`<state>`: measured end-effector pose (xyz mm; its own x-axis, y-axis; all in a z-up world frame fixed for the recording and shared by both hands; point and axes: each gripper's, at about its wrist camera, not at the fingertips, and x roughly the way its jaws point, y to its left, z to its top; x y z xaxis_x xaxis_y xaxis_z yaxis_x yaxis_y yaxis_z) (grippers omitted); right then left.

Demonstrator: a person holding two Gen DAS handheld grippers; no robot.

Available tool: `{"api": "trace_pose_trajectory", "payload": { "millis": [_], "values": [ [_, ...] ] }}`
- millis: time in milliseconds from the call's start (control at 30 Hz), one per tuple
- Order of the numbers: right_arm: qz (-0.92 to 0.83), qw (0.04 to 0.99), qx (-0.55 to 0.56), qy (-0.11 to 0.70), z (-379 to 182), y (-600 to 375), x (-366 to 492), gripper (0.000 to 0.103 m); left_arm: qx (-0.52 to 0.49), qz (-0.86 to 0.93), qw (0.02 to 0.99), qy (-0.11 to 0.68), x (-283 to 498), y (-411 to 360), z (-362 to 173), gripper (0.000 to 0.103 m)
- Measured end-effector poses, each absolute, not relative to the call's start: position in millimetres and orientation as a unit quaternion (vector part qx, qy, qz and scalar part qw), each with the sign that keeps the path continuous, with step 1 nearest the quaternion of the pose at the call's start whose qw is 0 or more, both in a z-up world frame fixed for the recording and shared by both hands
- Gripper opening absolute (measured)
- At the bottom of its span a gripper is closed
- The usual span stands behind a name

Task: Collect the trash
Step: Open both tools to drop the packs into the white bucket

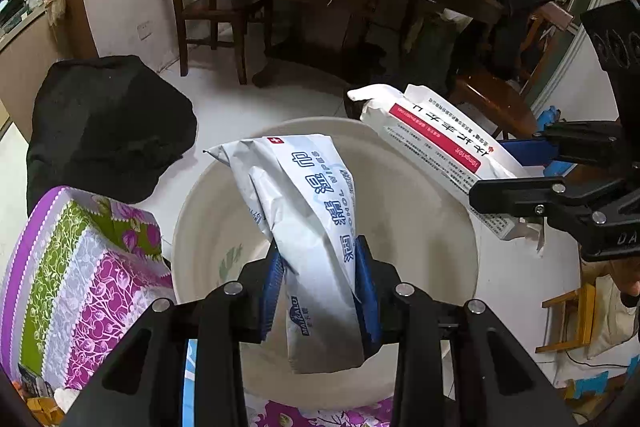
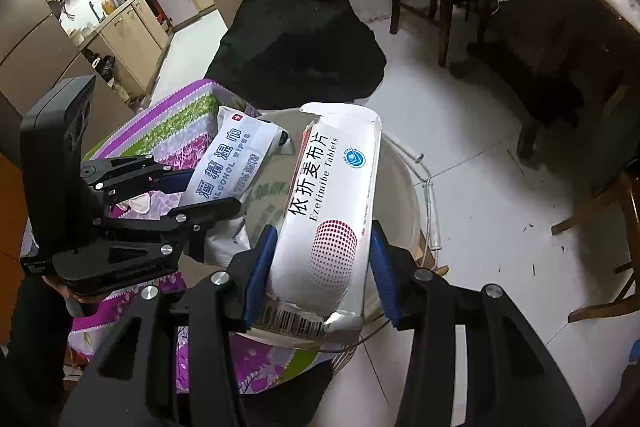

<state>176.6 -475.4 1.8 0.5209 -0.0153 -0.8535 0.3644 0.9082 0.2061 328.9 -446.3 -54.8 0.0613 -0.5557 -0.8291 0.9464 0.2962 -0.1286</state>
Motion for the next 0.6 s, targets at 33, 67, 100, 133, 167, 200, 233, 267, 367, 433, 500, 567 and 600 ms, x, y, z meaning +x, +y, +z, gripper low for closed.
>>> {"api": "trace_pose_trajectory", "payload": {
  "millis": [33, 67, 100, 133, 167, 200, 233, 267, 367, 433, 500, 567, 600],
  "values": [
    [-0.110, 0.851, 0.184, 0.479, 0.6, -476.5, 178.2, 0.044, 0.235, -0.544, 0.689, 0.417, 329.2, -445.1, -56.9, 0.036],
    [-0.108, 0.849, 0.187, 0.482, -1.1, -475.7, 179.3, 0.044, 0.235, -0.544, 0.689, 0.417, 329.7, -430.3, -57.8, 0.036],
    [-0.106, 0.847, 0.191, 0.484, -2.4, -475.1, 180.4, 0.045, 0.236, -0.543, 0.689, 0.417, 329.8, -428.7, -59.0, 0.036],
    [-0.104, 0.846, 0.193, 0.486, -2.5, -476.8, 182.5, 0.045, 0.236, -0.542, 0.690, 0.417, 329.7, -423.8, -59.8, 0.036],
    [-0.103, 0.845, 0.194, 0.488, -3.1, -477.3, 184.7, 0.045, 0.236, -0.541, 0.691, 0.418, 330.4, -421.2, -60.8, 0.036],
    [-0.103, 0.844, 0.195, 0.489, -3.0, -478.3, 186.0, 0.045, 0.236, -0.540, 0.691, 0.418, 331.4, -420.5, -61.5, 0.036],
    [-0.102, 0.844, 0.194, 0.489, -2.1, -477.5, 186.6, 0.045, 0.235, -0.538, 0.693, 0.419, 332.5, -419.6, -62.0, 0.036],
    [-0.101, 0.845, 0.194, 0.488, -1.7, -478.2, 186.7, 0.045, 0.234, -0.537, 0.694, 0.419, 333.2, -419.2, -61.2, 0.036],
    [-0.101, 0.848, 0.195, 0.483, 0.6, -479.8, 188.3, 0.046, 0.234, -0.531, 0.698, 0.419, 335.2, -417.3, -60.2, 0.036],
    [-0.096, 0.854, 0.191, 0.474, 2.5, -480.9, 189.0, 0.049, 0.230, -0.528, 0.701, 0.420, 336.7, -419.0, -59.2, 0.039],
    [-0.098, 0.855, 0.200, 0.468, 0.4, -485.5, 190.0, 0.057, 0.218, -0.523, 0.706, 0.425, 341.1, -419.6, -59.9, 0.045],
    [-0.101, 0.855, 0.202, 0.466, -0.9, -487.4, 190.3, 0.057, 0.212, -0.518, 0.708, 0.431, 343.9, -419.5, -61.3, 0.050],
    [-0.103, 0.856, 0.199, 0.467, -0.7, -486.6, 190.6, 0.057, 0.212, -0.516, 0.709, 0.431, 344.4, -419.1, -61.8, 0.051]
  ]
}}
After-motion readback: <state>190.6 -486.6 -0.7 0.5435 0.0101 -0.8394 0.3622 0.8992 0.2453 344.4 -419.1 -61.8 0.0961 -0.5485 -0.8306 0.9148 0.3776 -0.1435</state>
